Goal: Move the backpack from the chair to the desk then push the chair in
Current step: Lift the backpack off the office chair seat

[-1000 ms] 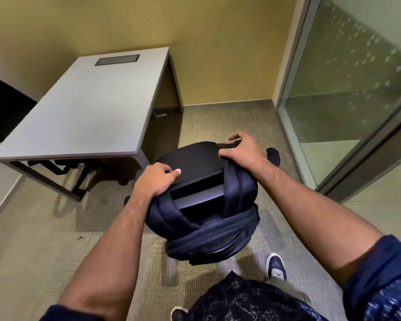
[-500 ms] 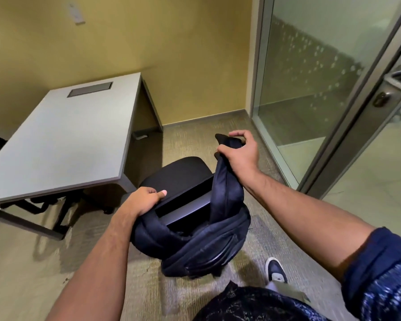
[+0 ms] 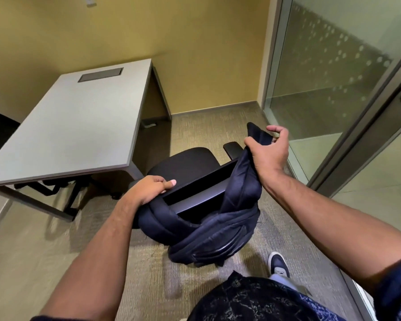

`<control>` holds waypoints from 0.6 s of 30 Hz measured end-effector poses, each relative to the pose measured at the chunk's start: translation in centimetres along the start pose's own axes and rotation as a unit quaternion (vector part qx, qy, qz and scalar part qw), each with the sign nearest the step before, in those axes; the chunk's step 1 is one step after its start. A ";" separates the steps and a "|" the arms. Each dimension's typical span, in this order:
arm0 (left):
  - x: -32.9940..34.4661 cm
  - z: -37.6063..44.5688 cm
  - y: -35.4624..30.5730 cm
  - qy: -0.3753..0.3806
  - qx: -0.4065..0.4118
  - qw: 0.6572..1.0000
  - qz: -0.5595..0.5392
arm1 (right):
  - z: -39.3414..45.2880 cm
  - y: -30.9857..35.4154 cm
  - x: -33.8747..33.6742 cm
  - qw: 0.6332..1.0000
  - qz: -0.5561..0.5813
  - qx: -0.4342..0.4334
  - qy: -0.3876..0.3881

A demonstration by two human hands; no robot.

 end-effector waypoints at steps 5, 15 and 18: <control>-1.1 -1.9 1.3 0.024 0.107 0.994 -0.026 | 0.7 -0.3 0.8 0.994 -0.098 -0.022 0.045; -4.0 -3.3 0.3 -0.179 0.158 0.916 0.322 | 1.4 -0.7 1.5 0.975 -0.200 -0.056 0.074; -4.8 -4.0 -0.3 -0.176 0.144 0.891 0.394 | 1.3 -0.6 1.6 0.970 -0.223 -0.070 0.070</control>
Point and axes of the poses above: each hand's wrist, its own z-axis towards the middle knuckle, its own x-axis out of the palm, y = z × x, the point moved 3 cm from there along z, towards the middle knuckle, and after that the axes turned 1 degree about -z, right-handed, at the moved point
